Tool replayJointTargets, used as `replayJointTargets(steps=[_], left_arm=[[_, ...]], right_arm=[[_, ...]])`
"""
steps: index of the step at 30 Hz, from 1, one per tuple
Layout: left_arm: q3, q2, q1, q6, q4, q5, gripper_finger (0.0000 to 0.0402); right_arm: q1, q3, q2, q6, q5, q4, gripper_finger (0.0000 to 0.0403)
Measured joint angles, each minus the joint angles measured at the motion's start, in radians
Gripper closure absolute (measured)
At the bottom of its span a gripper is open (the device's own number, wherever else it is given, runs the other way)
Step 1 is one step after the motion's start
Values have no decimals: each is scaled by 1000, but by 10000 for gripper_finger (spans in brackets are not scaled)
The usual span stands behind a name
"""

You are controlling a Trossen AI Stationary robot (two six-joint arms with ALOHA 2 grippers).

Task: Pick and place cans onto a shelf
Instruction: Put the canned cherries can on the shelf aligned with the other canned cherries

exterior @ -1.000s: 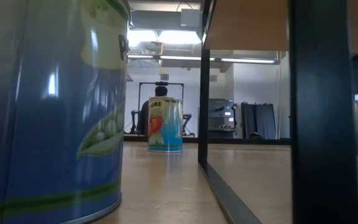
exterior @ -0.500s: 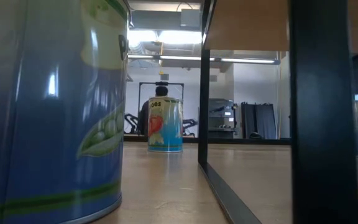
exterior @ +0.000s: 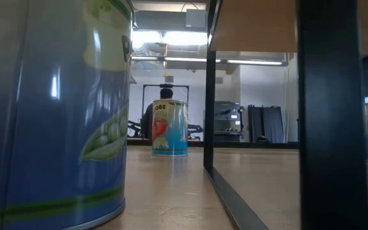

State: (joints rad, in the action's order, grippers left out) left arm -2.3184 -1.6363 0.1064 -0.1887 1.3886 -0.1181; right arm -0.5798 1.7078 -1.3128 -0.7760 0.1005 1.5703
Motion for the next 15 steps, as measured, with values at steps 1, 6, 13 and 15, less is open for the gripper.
replayJointTargets(steps=[1,6,13,15], left_arm=[[0,0,0,3,-9,0,362],[0,0,0,57,-38,0,362],[0,0,0,84,-49,0,362],[0,0,0,86,-49,0,362]], right_arm=[[-19,-13,-1,-10,6,0,403],[-106,-75,-2,-59,10,0,403],[-214,-159,-2,-186,57,-3,403],[-246,-183,0,-211,58,0,403]])
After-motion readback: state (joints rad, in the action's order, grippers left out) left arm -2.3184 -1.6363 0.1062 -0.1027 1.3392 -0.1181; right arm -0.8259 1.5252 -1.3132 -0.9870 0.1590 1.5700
